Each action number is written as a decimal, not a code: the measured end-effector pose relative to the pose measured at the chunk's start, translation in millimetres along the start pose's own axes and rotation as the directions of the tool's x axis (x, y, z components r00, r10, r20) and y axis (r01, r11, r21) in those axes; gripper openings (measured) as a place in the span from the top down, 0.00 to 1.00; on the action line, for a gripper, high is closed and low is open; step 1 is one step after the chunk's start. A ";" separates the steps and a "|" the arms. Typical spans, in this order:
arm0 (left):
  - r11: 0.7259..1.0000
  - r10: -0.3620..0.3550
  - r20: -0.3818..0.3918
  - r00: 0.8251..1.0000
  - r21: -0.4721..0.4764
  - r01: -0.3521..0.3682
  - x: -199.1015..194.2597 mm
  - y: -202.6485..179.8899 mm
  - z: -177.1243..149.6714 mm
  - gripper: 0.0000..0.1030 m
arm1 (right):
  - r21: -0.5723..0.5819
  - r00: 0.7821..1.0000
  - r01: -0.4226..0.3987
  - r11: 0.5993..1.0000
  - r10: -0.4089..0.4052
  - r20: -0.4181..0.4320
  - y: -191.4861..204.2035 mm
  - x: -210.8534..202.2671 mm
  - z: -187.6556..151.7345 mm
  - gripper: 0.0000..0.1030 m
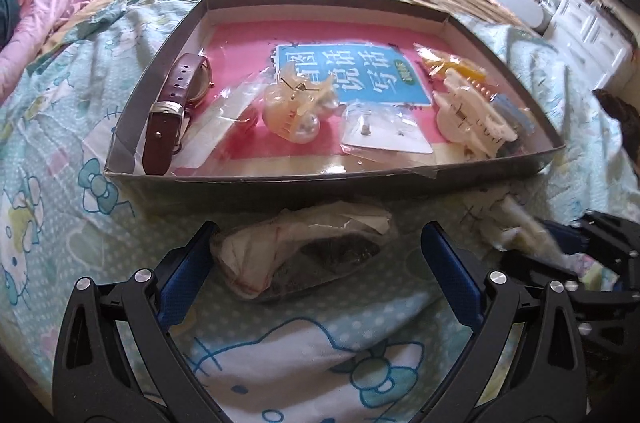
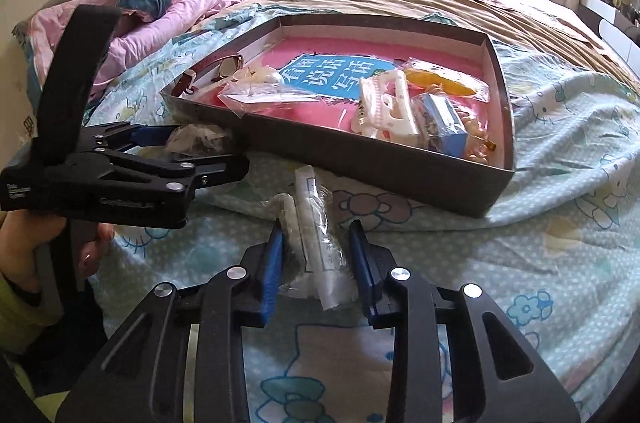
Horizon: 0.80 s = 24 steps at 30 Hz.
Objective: Organize jewelry
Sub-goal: 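Grasp the clear tube packet with the right tool while the left grasps the bead bag, then carry the bead bag over the tray with the left tool while the right carries the tube packet there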
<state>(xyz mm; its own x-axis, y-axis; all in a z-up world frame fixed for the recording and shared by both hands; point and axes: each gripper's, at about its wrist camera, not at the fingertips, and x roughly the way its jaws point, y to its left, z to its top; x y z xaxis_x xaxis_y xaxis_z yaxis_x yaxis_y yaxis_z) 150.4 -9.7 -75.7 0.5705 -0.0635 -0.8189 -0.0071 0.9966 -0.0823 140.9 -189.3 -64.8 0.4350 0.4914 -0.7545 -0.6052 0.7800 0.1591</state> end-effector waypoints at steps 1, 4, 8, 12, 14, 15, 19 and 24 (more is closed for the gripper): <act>1.000 0.020 0.001 1.000 0.013 -0.020 0.7 -2.0 -0.4 0.15 | 0.003 1.000 0.000 1.000 0.000 0.000 -0.5 -0.9 -0.2 0.71; 0.998 0.054 0.015 0.998 0.018 -0.054 -1.9 -1.3 -0.7 0.30 | 0.011 1.000 0.001 1.000 -0.001 0.001 -2.0 -3.5 -2.0 0.71; 1.000 0.020 0.015 1.000 0.006 -0.020 -7.1 6.5 -0.1 0.35 | 0.011 1.000 0.003 1.000 -0.003 0.002 -1.4 -5.9 -3.6 0.71; 1.000 -0.005 0.019 1.000 0.019 0.004 -16.1 7.0 -5.7 0.37 | 0.010 1.000 0.004 1.000 -0.004 0.012 -0.1 -11.9 -2.0 0.72; 1.000 -0.019 0.016 1.000 0.021 0.019 -20.5 7.5 -8.0 0.37 | 0.007 1.000 0.005 1.000 -0.006 0.021 0.3 -15.7 -0.6 0.72; 0.999 -0.026 0.017 1.000 0.020 0.026 -24.1 8.3 -9.9 0.37 | 0.007 1.000 0.006 1.000 -0.006 0.025 0.4 -18.5 -0.1 0.72; 0.999 -0.037 0.039 0.999 0.030 0.036 -40.3 9.4 -14.4 0.37 | 0.002 0.999 0.005 1.000 -0.005 0.046 1.0 -28.8 2.4 0.72; 1.000 -0.023 0.085 0.996 0.023 0.021 -61.5 15.6 -10.2 0.37 | -0.005 0.997 0.005 1.000 -0.004 0.081 1.7 -42.6 10.5 0.72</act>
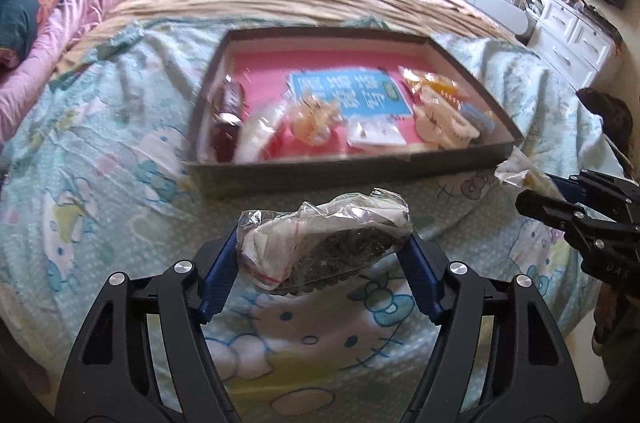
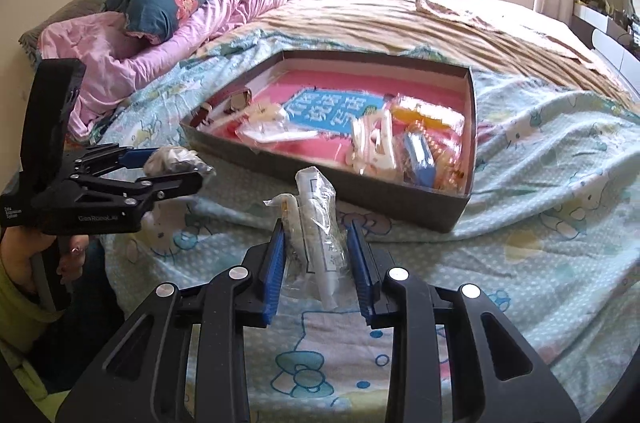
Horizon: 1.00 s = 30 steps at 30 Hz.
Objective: Organize jewelry
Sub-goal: 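Carry the bead bag over the tray with the left tool while the right carries the tube packet there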
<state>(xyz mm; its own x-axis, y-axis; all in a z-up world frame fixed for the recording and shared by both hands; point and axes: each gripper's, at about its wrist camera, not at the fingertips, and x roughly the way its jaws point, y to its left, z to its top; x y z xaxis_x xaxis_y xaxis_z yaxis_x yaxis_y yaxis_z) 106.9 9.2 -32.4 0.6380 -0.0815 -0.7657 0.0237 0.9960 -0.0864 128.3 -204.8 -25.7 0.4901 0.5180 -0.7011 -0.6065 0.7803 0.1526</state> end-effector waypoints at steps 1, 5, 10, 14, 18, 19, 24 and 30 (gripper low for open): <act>1.000 0.002 0.011 1.000 -0.005 -0.002 -4.2 2.2 2.3 0.37 | -0.001 1.000 0.000 1.000 0.000 0.007 -0.1 -2.2 2.3 0.72; 1.000 0.000 0.045 0.999 -0.020 0.001 -14.5 8.4 11.0 0.37 | -0.009 0.999 0.008 1.000 -0.007 0.045 -1.4 -9.1 14.5 0.72; 1.000 0.010 0.091 0.996 -0.013 -0.009 -24.2 7.4 21.5 0.37 | 0.005 0.996 0.021 1.000 -0.022 0.084 -9.7 -13.0 28.0 0.72; 1.000 -0.001 0.102 0.995 -0.015 0.003 -23.2 5.6 30.5 0.37 | 0.016 0.994 0.029 0.999 -0.030 0.107 -15.8 -12.3 38.3 0.72; 1.000 -0.011 0.109 0.994 -0.014 0.012 -20.9 2.7 39.4 0.37 | 0.017 0.991 0.036 0.999 -0.038 0.130 -19.4 -13.0 47.4 0.72; 1.000 -0.012 0.116 0.993 -0.014 0.014 -20.2 1.5 42.7 0.37 | 0.018 0.990 0.037 0.999 -0.040 0.133 -20.5 -12.6 49.3 0.72; 1.000 -0.015 0.128 0.992 -0.003 0.015 -16.7 -3.0 53.9 0.37 | 0.034 0.989 0.047 0.998 -0.052 0.138 -25.7 -9.5 56.0 0.72; 1.000 -0.021 0.141 0.990 0.019 0.019 -9.3 -10.0 67.6 0.37 | 0.038 0.987 0.062 0.997 -0.067 0.147 -30.6 -8.8 61.3 0.72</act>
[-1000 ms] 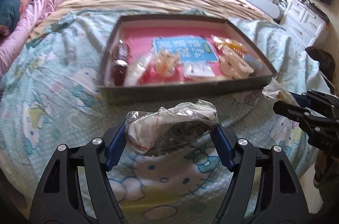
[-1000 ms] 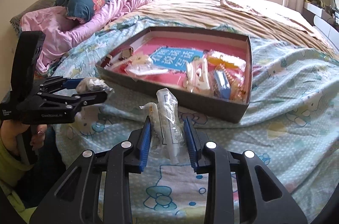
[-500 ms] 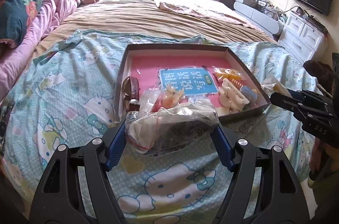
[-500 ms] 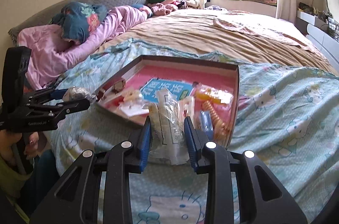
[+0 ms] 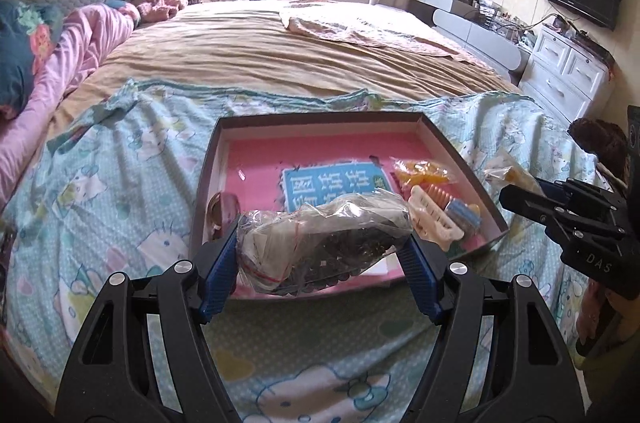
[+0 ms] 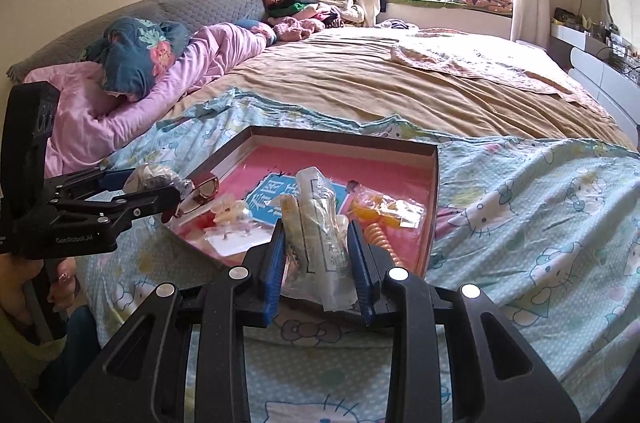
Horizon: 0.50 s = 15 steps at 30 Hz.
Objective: Organize jewelry
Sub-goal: 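Carry the bead bag over the tray with the left tool while the right carries the tube packet there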
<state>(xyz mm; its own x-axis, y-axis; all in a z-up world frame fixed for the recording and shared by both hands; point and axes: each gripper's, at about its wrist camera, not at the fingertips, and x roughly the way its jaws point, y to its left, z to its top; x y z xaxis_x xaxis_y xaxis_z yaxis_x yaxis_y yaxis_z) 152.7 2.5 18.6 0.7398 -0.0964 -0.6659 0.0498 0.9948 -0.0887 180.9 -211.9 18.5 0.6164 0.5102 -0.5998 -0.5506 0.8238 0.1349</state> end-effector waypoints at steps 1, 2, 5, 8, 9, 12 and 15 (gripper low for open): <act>1.000 -0.002 0.003 1.000 0.010 0.002 1.1 -2.3 2.1 0.37 | 0.000 1.000 0.004 1.000 -0.004 0.002 -0.3 0.2 0.8 0.72; 1.000 -0.003 0.005 1.000 0.015 0.003 2.2 -3.8 4.2 0.37 | 0.001 1.000 0.007 1.000 -0.007 0.003 -1.3 0.7 2.1 0.72; 1.000 -0.010 0.007 1.000 0.022 0.010 7.1 -5.8 8.6 0.37 | 0.000 1.000 0.016 1.000 -0.016 0.003 -3.3 2.7 5.0 0.72; 0.999 -0.016 0.000 1.000 0.036 0.016 13.5 -8.7 11.8 0.37 | -0.002 1.000 0.026 1.000 -0.026 0.006 -5.4 5.4 8.2 0.72; 0.999 -0.018 -0.001 1.000 0.040 0.018 15.3 -9.0 12.3 0.37 | -0.001 0.999 0.033 0.999 -0.032 0.006 -6.5 6.4 9.5 0.72; 0.998 -0.025 -0.011 1.000 0.055 0.026 23.6 -12.1 14.5 0.37 | 0.006 0.999 0.042 0.999 -0.042 0.011 -10.1 8.6 12.3 0.72; 0.997 -0.036 -0.022 0.999 0.063 0.037 31.3 -15.3 14.3 0.37 | 0.008 0.999 0.051 0.999 -0.051 0.013 -13.0 9.9 14.9 0.72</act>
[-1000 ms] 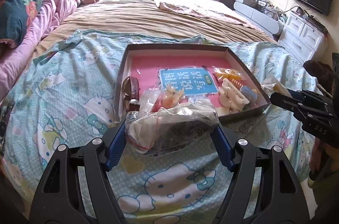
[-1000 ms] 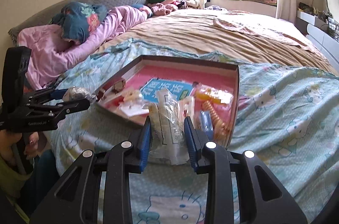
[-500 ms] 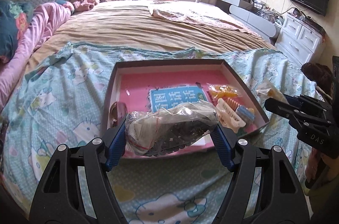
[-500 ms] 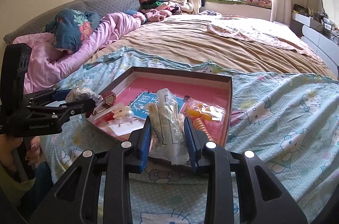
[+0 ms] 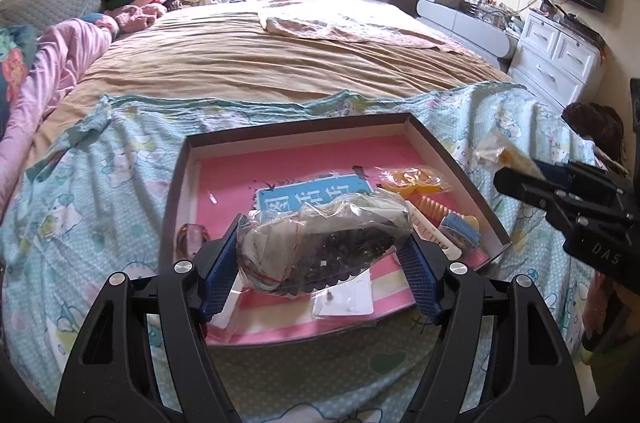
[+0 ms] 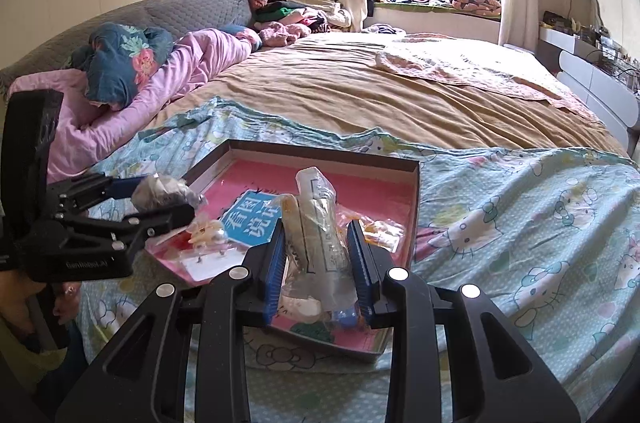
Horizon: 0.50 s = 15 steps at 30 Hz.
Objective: Organize jewelry
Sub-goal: 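Carry the bead bag over the tray with the left tool while the right carries the tube packet there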
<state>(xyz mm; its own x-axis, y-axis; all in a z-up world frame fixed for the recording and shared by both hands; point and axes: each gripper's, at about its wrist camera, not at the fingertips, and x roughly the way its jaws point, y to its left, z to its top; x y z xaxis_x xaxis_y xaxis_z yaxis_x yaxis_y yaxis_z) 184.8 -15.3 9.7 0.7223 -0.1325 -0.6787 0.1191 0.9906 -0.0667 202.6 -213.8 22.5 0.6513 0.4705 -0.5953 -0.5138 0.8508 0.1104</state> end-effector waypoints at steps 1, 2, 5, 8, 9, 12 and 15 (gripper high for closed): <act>1.000 -0.002 -0.002 1.000 0.002 0.002 1.9 -0.7 -0.2 0.37 | 0.000 1.000 0.003 1.000 -0.003 -0.001 -0.7 1.0 1.3 0.72; 1.000 -0.005 -0.006 1.000 0.006 0.005 4.6 -1.6 -0.5 0.37 | 0.001 1.000 0.005 1.000 -0.005 -0.002 -2.0 1.7 1.8 0.72; 1.000 -0.014 -0.012 1.000 0.006 0.014 10.1 -2.5 -1.6 0.37 | 0.004 1.000 0.014 1.000 -0.014 -0.005 -5.2 4.6 3.0 0.72; 1.000 -0.023 -0.017 1.000 0.001 0.023 14.8 -1.9 -2.2 0.37 | 0.001 1.000 0.022 1.000 -0.022 -0.012 -6.5 8.4 3.7 0.72; 1.000 -0.025 -0.021 0.999 0.000 0.025 16.9 -1.1 -2.4 0.37 | 0.002 1.000 0.023 1.000 -0.023 -0.014 -6.8 10.0 3.8 0.72; 1.000 -0.026 -0.035 0.999 -0.002 0.026 21.9 1.6 -5.4 0.37 | 0.002 0.999 0.026 1.000 -0.026 -0.024 -6.6 15.0 3.4 0.72; 1.000 -0.030 -0.047 0.998 -0.005 0.030 26.6 3.8 -8.1 0.37 | 0.003 0.999 0.028 1.000 -0.027 -0.039 -6.3 21.5 1.8 0.72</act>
<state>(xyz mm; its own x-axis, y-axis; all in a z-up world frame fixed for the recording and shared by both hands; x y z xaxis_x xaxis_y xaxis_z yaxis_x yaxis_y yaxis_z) 198.9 -14.8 -14.5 0.6857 -0.1606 -0.7099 0.1369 0.9864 -0.0909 220.8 -208.5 10.4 0.6428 0.4375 -0.6287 -0.4942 0.8640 0.0960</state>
